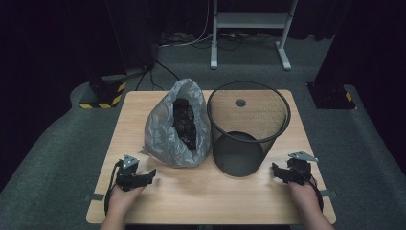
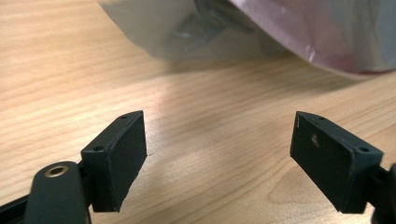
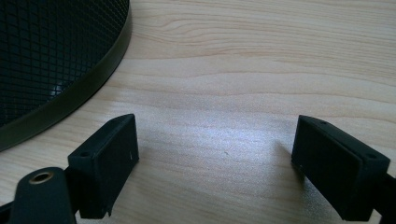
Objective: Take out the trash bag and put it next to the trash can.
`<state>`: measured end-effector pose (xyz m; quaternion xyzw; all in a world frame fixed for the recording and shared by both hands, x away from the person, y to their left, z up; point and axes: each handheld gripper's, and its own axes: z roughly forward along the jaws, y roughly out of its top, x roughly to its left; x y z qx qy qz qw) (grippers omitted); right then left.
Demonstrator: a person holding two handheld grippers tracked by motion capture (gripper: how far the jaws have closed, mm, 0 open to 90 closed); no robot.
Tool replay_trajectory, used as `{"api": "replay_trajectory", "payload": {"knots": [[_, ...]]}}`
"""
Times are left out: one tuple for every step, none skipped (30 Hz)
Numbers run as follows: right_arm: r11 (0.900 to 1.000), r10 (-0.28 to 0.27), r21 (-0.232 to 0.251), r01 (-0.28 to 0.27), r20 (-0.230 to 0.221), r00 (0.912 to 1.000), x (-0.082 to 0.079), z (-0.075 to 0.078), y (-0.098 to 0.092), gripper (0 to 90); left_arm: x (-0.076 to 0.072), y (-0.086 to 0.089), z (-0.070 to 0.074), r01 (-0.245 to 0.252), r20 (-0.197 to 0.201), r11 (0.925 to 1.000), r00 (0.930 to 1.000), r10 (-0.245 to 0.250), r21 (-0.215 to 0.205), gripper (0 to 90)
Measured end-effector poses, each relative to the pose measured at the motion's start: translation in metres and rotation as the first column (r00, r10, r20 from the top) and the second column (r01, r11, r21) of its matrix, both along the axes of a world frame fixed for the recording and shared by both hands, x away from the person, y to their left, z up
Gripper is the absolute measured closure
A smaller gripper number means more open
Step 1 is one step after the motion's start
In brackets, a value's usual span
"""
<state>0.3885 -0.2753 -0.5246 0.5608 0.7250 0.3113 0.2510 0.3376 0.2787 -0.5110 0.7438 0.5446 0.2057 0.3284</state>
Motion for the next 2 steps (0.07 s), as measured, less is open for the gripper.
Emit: {"api": "replay_trajectory", "payload": {"knots": [[1.0, 0.0, 0.0, 0.0, 0.0, 1.0, 0.0, 0.0, 0.0001, 14.4, 0.0003, -0.0004, -0.0008, 0.0, -0.003, 1.0, 1.0, 0.0, 0.007, 18.3], [1.0, 0.0, 0.0, 0.0, 0.0, 1.0, 0.0, 0.0, 0.0001, 14.3, 0.0009, -0.0004, -0.0021, 0.0, -0.004, 0.9999, 1.0, 0.0, 0.014, 18.3]]}}
